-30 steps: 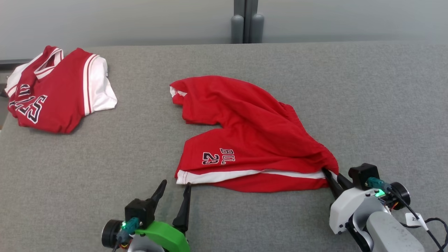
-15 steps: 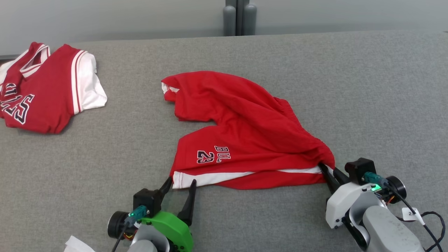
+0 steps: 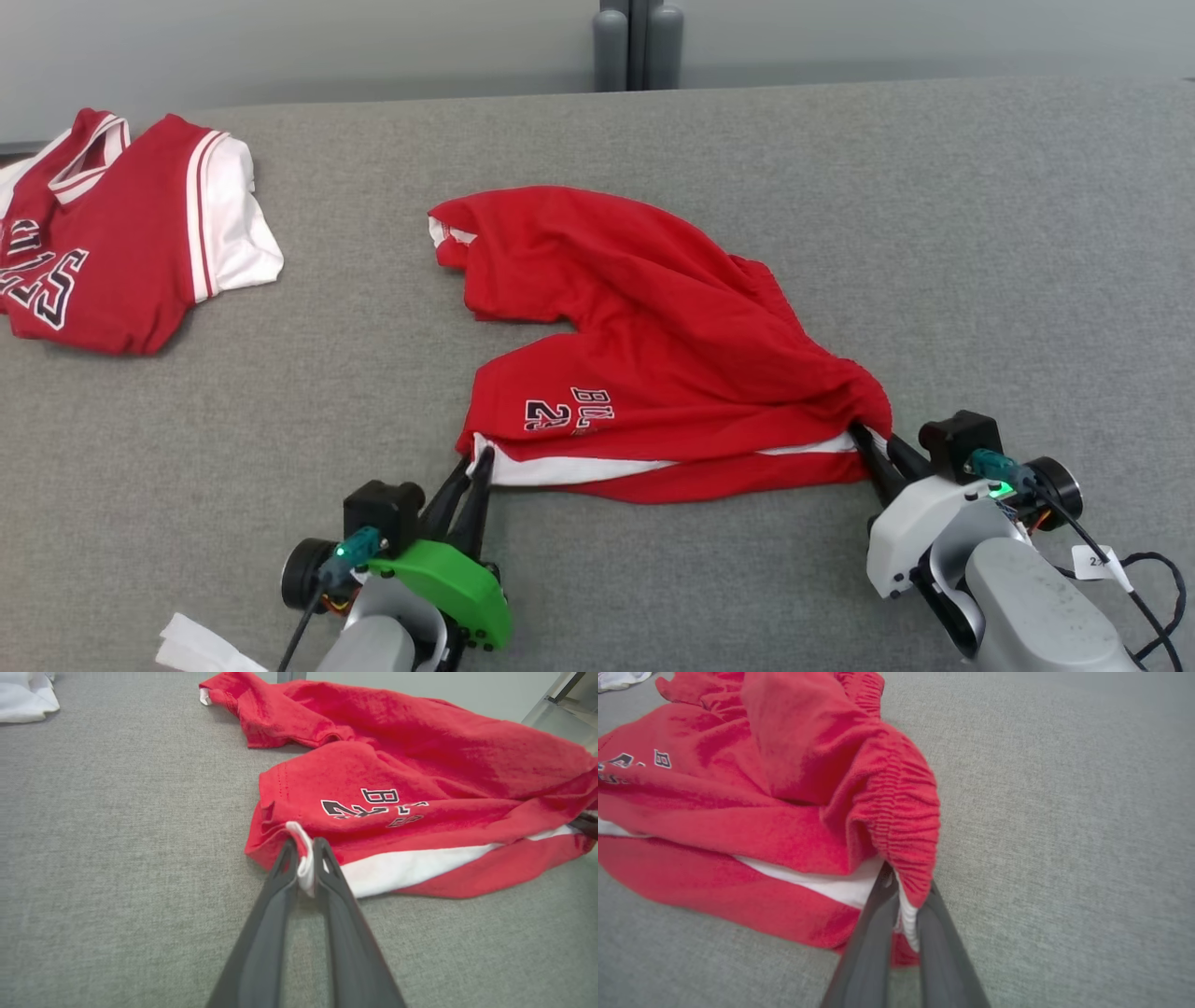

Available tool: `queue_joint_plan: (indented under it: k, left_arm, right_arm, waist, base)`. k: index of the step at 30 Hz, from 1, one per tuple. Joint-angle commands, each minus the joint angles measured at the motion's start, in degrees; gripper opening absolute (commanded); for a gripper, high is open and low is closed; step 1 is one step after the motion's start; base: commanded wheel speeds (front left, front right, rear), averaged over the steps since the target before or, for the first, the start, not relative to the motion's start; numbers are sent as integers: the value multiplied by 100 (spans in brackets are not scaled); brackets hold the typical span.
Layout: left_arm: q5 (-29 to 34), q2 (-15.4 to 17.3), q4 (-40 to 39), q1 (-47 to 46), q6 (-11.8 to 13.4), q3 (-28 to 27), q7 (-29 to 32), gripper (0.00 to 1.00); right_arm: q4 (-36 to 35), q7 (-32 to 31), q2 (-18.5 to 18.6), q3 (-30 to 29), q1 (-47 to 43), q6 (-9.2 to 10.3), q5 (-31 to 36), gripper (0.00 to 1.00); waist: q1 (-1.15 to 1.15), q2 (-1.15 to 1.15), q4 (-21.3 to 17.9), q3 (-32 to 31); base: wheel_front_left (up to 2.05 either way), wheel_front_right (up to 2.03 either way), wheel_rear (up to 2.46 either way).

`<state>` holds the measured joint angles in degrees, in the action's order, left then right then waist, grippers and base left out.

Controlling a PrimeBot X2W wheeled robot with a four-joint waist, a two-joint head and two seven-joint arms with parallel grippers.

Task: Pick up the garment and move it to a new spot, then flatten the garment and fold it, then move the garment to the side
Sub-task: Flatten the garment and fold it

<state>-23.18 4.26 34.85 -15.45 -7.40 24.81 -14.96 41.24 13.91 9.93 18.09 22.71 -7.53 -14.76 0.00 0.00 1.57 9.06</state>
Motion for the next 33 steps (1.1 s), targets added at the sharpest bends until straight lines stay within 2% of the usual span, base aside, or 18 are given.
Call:
queue_joint_plan:
  k: [1, 2, 7, 13, 24, 33]
  left_arm:
    - [-26, 45, -125, -5, -4, -75, -27, 4]
    - [-1, 57, -225, 46, 4, -126, -24, 0]
    - [25, 69, -776, 236, 2, -348, -25, 0]
    - [82, 133, -1582, 423, -4, -579, -26, 0]
    - [-14, 554, -3406, 229, -10, -971, 37, 0]
    - [-23, 1066, -4749, -393, 19, -1217, 795, 0]
  right_arm:
    - [3, 38, 24, -15, 43, 8, 7, 0]
    - [-21, 50, 35, -20, 51, 8, 28, 0]
    - [-273, 98, 3, -118, 63, 8, 49, 0]
    - [-927, 125, 2, -258, -74, 8, -84, 0]
    - [-2932, -86, 198, -390, -222, 8, -281, 0]
    - [-4743, -638, 324, -724, 4, 8, -150, 0]
  waist:
    - [0, 0, 6, -11]
    - [0, 0, 9, -23]
    - [0, 0, 10, -145]
    - [0, 0, -15, -438]
    - [0, 0, -170, -1036]
    - [0, 0, -254, -1164]
  base:
    - [0, 0, 0]
    - [0, 0, 0]
    - [0, 0, 0]
    - [0, 0, 0]
    - [0, 0, 0]
    - [0, 0, 0]
